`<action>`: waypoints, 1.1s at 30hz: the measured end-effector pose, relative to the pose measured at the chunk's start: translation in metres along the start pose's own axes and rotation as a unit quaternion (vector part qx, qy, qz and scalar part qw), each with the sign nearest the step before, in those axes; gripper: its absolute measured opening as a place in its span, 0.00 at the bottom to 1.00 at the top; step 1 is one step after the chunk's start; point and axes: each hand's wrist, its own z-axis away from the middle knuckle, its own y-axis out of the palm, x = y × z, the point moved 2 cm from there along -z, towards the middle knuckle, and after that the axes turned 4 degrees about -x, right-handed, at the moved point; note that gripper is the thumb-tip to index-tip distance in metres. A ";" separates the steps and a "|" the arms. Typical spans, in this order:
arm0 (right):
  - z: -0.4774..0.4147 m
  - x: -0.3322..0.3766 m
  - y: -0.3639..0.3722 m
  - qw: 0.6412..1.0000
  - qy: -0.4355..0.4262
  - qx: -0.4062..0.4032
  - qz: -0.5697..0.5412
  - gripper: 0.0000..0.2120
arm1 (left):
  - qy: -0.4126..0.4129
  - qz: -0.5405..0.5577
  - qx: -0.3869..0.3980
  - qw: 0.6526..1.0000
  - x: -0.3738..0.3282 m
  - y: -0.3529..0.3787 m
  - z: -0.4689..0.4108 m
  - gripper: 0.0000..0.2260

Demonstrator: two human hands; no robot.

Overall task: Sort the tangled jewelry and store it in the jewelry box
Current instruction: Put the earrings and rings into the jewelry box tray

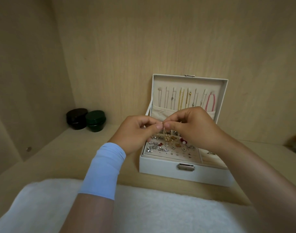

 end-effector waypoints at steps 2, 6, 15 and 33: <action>0.003 -0.003 0.001 0.999 -0.006 0.005 0.048 0.02 | -0.004 0.002 -0.008 1.000 0.002 -0.003 -0.001 0.06; 0.013 -0.003 0.018 0.971 -0.089 0.042 0.220 0.01 | -0.028 -0.002 -0.054 0.998 0.007 -0.010 -0.003 0.10; 0.021 -0.002 0.036 0.934 -0.167 0.037 0.313 0.04 | -0.079 0.035 -0.025 0.996 0.011 -0.016 -0.004 0.13; 0.025 0.003 0.024 0.912 -0.225 0.043 0.339 0.03 | -0.026 0.050 -0.024 0.998 0.008 -0.011 -0.002 0.08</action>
